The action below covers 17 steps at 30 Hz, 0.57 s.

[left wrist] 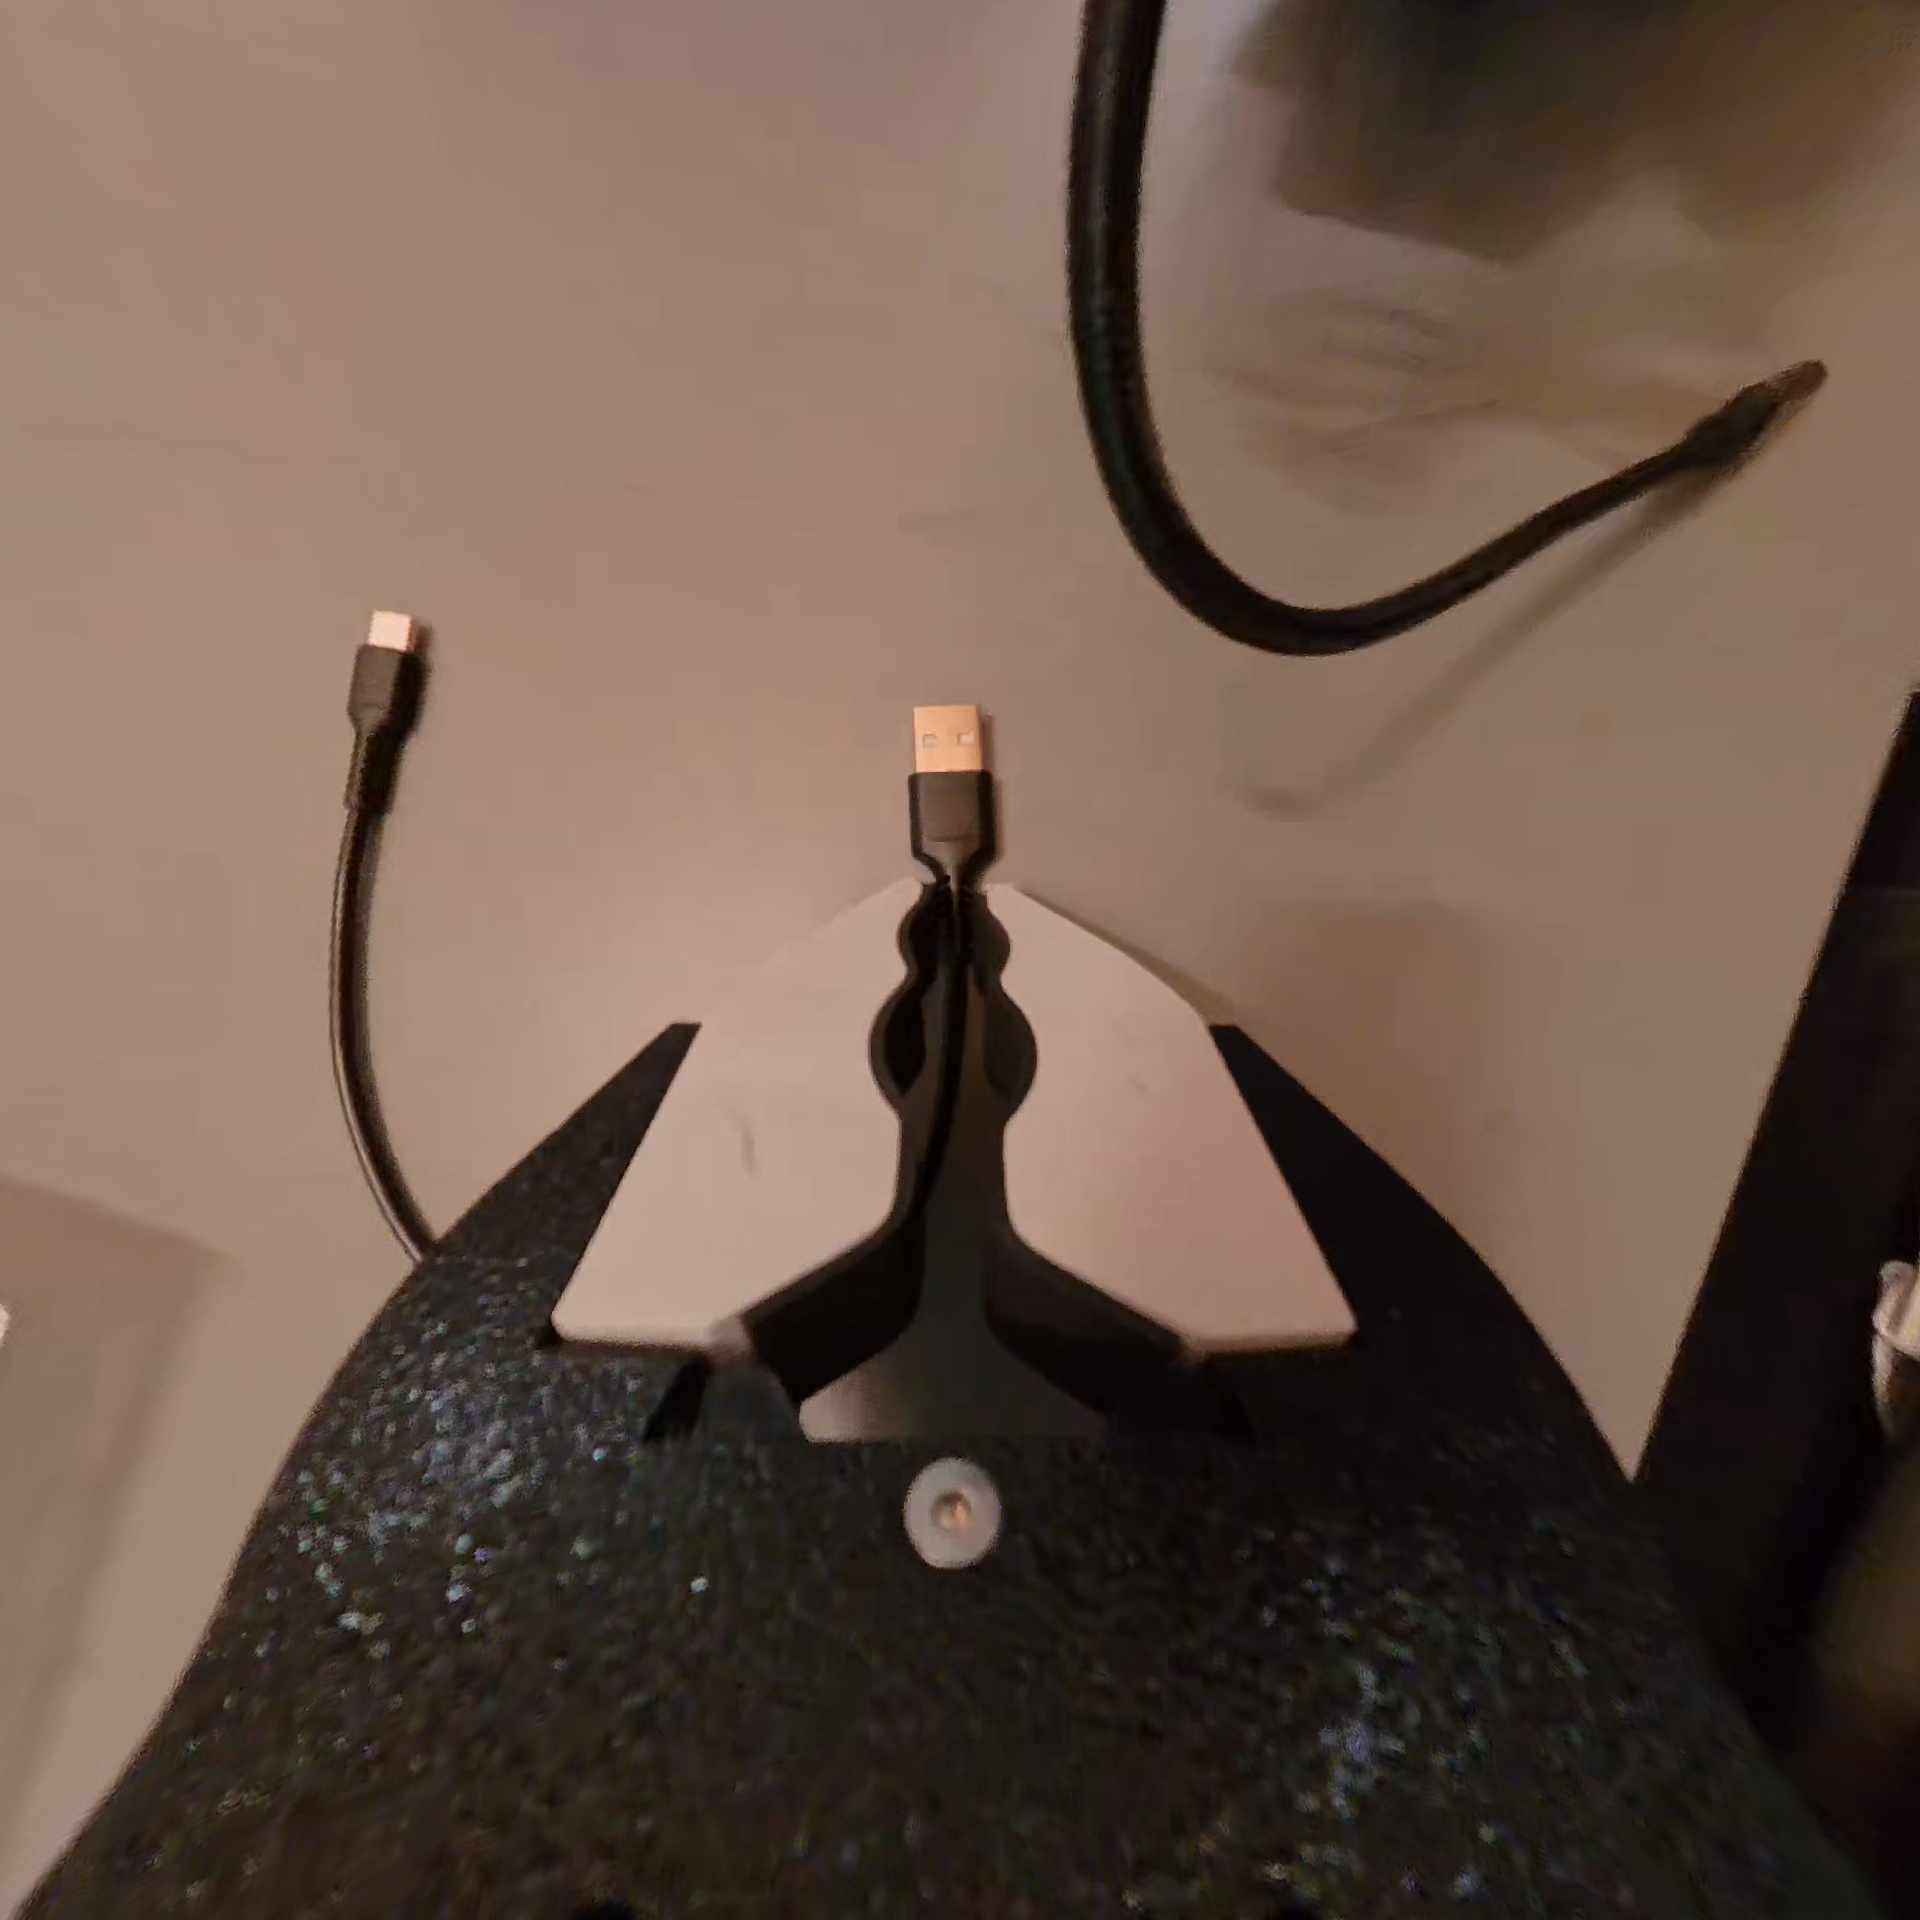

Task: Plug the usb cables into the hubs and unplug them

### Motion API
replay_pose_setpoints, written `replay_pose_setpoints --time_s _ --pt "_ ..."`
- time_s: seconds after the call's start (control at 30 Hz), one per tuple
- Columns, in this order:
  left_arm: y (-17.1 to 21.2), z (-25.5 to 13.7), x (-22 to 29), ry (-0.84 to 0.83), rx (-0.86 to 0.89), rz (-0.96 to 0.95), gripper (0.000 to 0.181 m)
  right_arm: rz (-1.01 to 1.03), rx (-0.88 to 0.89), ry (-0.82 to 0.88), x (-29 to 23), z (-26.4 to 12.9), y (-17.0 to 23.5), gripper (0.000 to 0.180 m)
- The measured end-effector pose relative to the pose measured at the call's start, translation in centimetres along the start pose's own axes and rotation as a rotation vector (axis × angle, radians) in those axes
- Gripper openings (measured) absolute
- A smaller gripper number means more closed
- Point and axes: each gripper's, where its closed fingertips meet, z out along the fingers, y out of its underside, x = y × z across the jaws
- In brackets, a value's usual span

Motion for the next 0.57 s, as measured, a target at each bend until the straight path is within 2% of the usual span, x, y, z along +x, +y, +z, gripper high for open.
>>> replay_pose_setpoints --time_s 0.03,0.27,0.43,0.57 --pt "0.1 -0.1 0.2 0.012 0.005 -0.011 0.005 -0.005 -0.013 -0.002 -0.1 0.1 0.1 0.073" --pt "0.3 -0.3 0.5 0.019 0.047 -0.052 0.013 -0.039 -0.074 -0.015 -0.6 0.7 0.9 0.073" --pt "0.3 -0.2 -0.1 -0.021 0.043 -0.097 0.004 -0.032 -0.075 -0.021 -0.6 0.7 0.9 0.073" --pt "-0.6 -2.0 -0.9 -0.109 0.035 -0.014 0.004 -0.041 -0.076 -0.034 -0.8 0.7 0.9 0.073"
